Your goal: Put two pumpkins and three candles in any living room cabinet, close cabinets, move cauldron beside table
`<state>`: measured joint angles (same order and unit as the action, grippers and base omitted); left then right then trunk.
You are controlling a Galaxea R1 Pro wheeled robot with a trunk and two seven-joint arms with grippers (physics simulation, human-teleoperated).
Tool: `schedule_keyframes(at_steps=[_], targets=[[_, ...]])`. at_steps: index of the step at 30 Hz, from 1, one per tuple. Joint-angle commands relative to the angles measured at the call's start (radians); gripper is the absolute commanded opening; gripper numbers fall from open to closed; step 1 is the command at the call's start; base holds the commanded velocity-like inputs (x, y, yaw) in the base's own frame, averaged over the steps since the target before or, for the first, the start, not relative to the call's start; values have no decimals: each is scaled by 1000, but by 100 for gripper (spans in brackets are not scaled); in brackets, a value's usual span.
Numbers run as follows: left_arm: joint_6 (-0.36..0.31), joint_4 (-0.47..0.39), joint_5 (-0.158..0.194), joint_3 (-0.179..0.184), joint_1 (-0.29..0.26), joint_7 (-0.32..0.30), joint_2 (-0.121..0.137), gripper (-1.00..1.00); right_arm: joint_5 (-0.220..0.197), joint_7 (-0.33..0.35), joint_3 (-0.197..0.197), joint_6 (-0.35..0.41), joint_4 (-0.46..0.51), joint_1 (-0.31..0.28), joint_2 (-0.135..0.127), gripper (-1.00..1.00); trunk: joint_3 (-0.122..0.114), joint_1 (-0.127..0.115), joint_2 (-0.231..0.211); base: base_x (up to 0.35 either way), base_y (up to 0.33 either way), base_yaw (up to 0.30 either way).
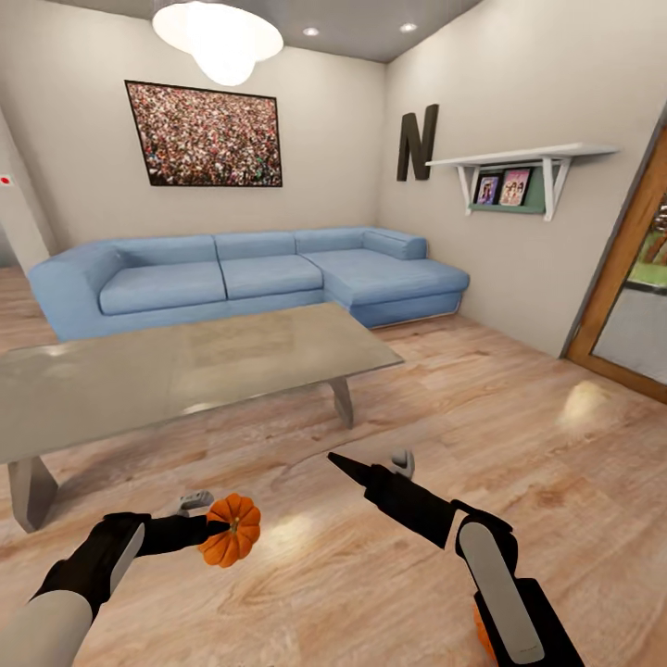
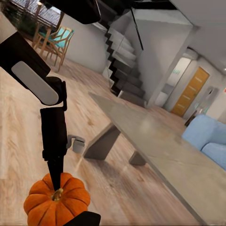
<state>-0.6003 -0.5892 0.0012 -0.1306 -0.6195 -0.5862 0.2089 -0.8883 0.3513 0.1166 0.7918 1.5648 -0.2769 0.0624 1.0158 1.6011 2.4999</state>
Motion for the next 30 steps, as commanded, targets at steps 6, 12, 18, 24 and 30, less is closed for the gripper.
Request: schedule_keyframes(at_steps=[6,12,18,24,30], targets=[[-10,-2,5,-4,0,-6,0,-100,2,3,-2,4,0,-1,0,100,-19,-20,-35,-174,0,-288],[-10,-3,6,-4,0,-6,0,-100,1,3,-2,4,-2,-1,2,100,-38,-43,-77,-10,0,-288],[-11,-3,5,-4,0,-6,1,-100,1,2,-1,4,-2,-1,2,100,-56,-66,-119,0,0,-288],[-12,-3,6,-4,0,-6,1,-100,1,2,-1,4,-2,-1,2,100,-75,-89,-161,0,0,-288],[-12,-3,5,-4,0,-6,1,-100,1,2,-2,4,-3,-1,2,100,-94,-112,-203,0,0,-288]])
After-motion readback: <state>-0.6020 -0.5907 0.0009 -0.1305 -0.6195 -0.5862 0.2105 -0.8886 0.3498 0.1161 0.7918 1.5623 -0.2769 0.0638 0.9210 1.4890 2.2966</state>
